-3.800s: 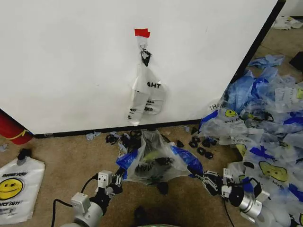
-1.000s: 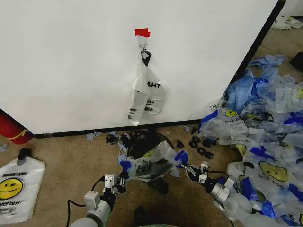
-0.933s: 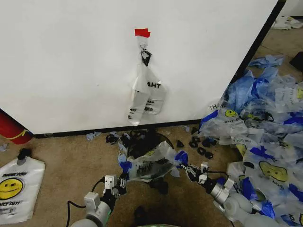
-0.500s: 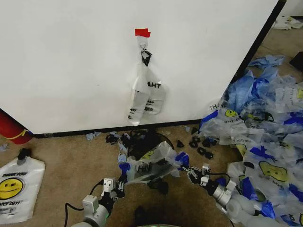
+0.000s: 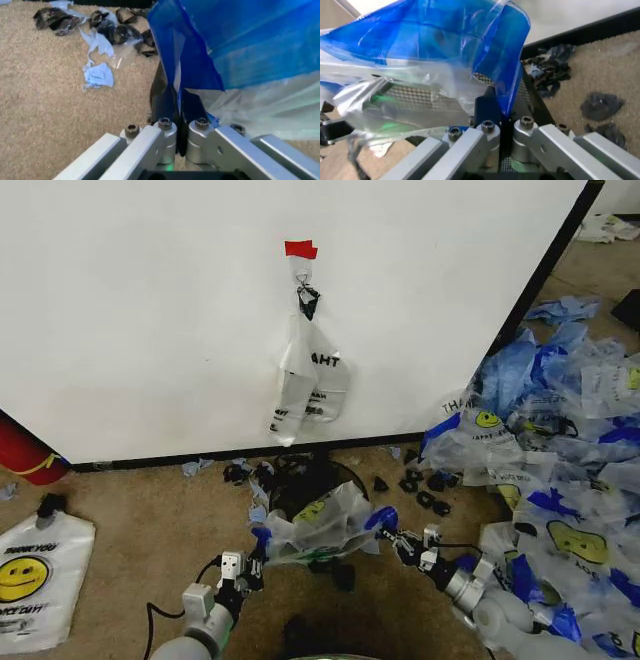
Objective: Pick up the garbage bag from the wall and place it over the trash bin.
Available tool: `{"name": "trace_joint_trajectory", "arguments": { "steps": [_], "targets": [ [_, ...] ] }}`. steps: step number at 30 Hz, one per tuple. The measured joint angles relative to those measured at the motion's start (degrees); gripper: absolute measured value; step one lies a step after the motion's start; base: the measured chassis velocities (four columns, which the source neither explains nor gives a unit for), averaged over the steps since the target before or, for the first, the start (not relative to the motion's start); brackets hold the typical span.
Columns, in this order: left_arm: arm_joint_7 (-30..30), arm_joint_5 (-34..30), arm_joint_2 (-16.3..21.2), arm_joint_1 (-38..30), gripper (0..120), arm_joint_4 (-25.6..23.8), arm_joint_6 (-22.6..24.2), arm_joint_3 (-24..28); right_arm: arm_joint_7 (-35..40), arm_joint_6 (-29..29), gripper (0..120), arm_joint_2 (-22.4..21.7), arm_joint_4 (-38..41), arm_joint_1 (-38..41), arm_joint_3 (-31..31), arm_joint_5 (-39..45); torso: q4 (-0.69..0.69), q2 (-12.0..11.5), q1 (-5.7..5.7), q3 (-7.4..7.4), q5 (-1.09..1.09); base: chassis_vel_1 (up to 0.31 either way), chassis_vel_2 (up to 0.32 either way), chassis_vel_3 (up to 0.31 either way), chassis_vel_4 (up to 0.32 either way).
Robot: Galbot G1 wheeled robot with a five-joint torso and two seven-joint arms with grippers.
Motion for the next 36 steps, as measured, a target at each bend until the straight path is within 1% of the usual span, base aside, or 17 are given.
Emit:
{"name": "trace_joint_trajectory", "arguments": {
  "steps": [3, 7, 16, 17, 20, 26, 28, 30, 32, 36],
  "targets": [
    [0.07, -1.30, -0.37, -1.76, 0, 1.19, 0.02, 0.91, 0.52, -0.13, 0, 0.49, -0.78, 0.29, -0.69, 0.03, -0.01, 0.00, 0.00, 0.00, 0.00, 0.000, 0.000, 0.000, 0.000],
    [0.14, -1.59, -0.83, -2.81, 0, 1.43, 0.04, 1.37, 1.26, -0.45, 0, 1.01, -1.31, 0.47, -1.01, 0.43, -0.01, 0.00, 0.00, 0.00, 0.01, 0.000, 0.000, 0.000, 0.000],
    [-0.09, -1.62, -0.68, -3.64, 0, -0.31, -0.11, 1.30, 4.50, -1.99, 0, 0.44, -0.14, 0.63, -1.72, 1.26, -0.01, 0.00, 0.00, 0.00, 0.00, 0.000, 0.000, 0.000, 0.000],
    [-0.22, -1.58, -0.38, -3.40, 0, -0.82, -0.14, 1.20, 5.07, -2.26, 0, 0.20, 0.32, 0.61, -1.73, 1.38, -0.01, 0.00, 0.00, 0.00, 0.02, 0.000, 0.000, 0.000, 0.000],
    [-0.36, -1.56, 0.20, -2.93, 0, -1.67, -0.17, 0.98, 5.97, -2.83, 0, -0.53, 1.37, 0.55, -1.61, 1.47, 0.00, 0.00, 0.00, 0.00, 0.01, 0.000, 0.000, 0.000, 0.000],
    [-0.43, -2.17, 2.81, -2.18, 0, -4.25, 0.29, 0.73, 7.85, -3.59, 0, -4.78, 5.15, 0.17, 0.04, 1.35, -0.01, 0.00, 0.00, 0.00, 0.01, 0.000, 0.000, 0.000, 0.000],
    [-0.43, -2.35, 2.83, -2.43, 0, -4.05, 0.31, 0.77, 8.14, -3.65, 0, -5.10, 5.67, 0.22, 0.04, 1.55, -0.01, 0.00, 0.00, 0.00, 0.01, 0.000, 0.000, 0.000, 0.000],
    [-0.46, -3.32, 2.23, -4.01, 0, -2.34, 0.32, 1.39, 9.09, -4.21, 0, -5.93, 7.22, 0.91, -0.42, 2.39, 0.00, 0.00, 0.00, 0.00, -0.01, 0.000, 0.000, 0.000, 0.000],
    [-1.16, -5.94, 1.46, -6.93, 0, -0.76, 0.59, 3.03, 10.36, -4.41, 0, -6.07, 7.39, 1.96, -1.66, 2.67, -0.01, 0.00, 0.00, 0.00, 0.01, 0.000, 0.000, 0.000, 0.000],
    [-1.37, -6.78, 1.07, -8.61, 0, -0.15, 0.84, 3.79, 11.94, -4.96, 0, -5.99, 7.96, 2.08, -2.07, 3.65, -0.01, 0.00, 0.00, 0.00, 0.01, 0.000, 0.000, 0.000, 0.000]
  ]
}}
